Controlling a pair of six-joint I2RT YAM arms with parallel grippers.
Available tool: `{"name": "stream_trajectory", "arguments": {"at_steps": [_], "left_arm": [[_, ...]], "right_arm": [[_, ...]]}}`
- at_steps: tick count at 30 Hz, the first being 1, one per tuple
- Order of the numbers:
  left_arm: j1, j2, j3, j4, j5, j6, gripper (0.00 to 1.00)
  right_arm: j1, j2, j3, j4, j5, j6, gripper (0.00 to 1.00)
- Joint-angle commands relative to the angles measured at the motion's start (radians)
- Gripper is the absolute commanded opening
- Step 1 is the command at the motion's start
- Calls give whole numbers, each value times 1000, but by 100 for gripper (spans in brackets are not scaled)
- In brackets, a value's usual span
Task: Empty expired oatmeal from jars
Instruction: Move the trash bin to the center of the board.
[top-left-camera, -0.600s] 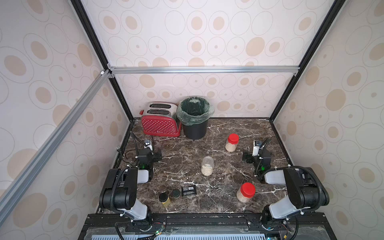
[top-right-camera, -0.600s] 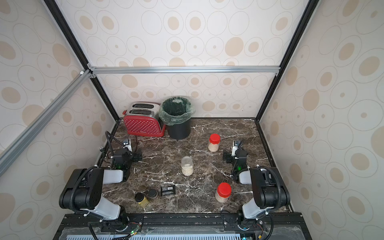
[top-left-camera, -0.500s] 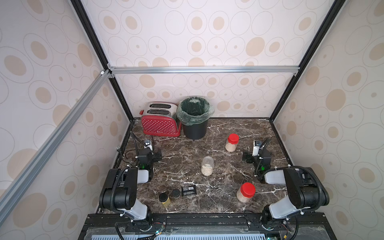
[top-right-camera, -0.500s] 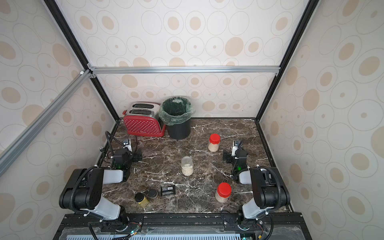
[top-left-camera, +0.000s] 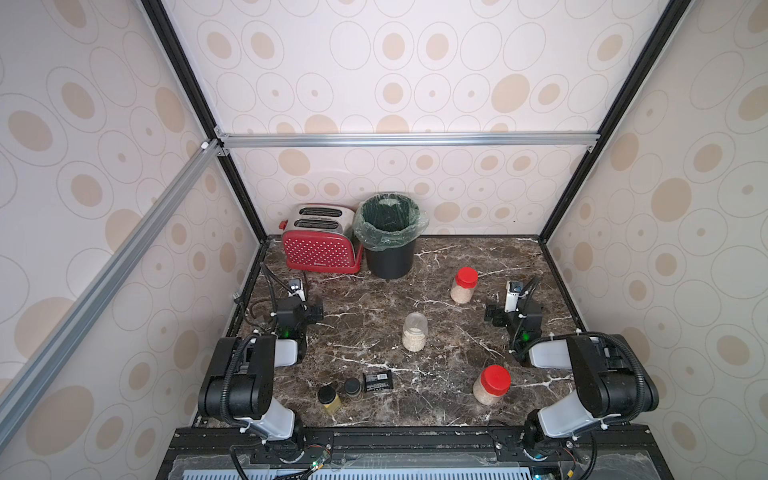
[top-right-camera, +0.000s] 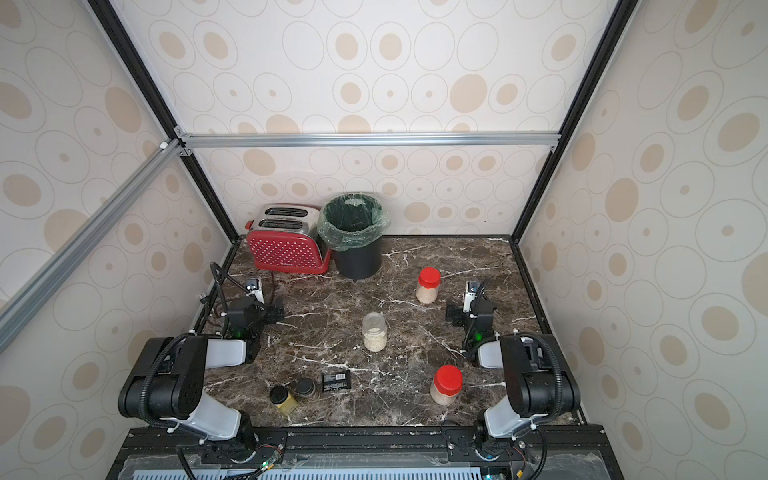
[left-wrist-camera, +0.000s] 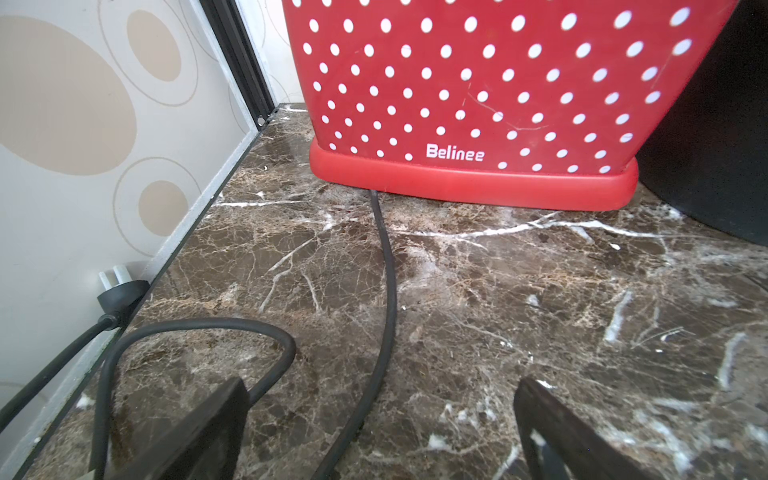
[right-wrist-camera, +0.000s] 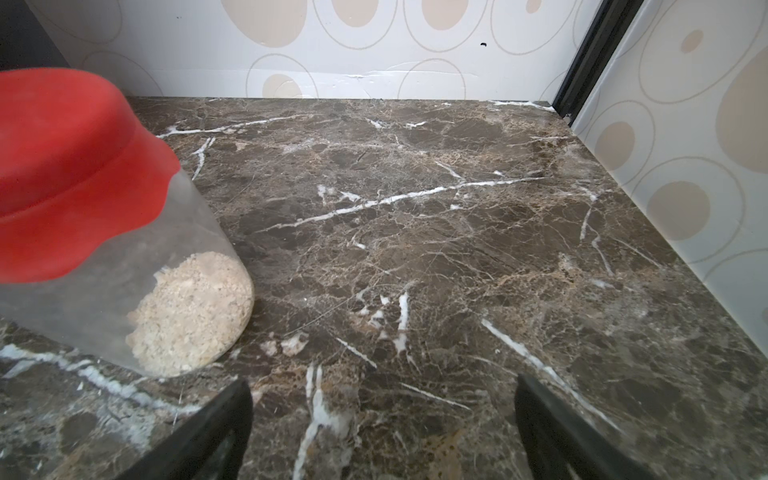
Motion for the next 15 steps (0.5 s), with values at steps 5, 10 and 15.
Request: {"name": "stream_trajectory", "arguments": {"at_steps": [5,10,15], "left_arm": [[7,-15,-1,30,3,8,99],[-10,-54,-22,42,-82,0,99],[-130,-221,232,-570,-258,1,99]], "right_arm": [[6,6,15,12,-6,-14,100],[19,-105,-44,33,156,22,100],[24,-428,155,-630,300,235,100]]}}
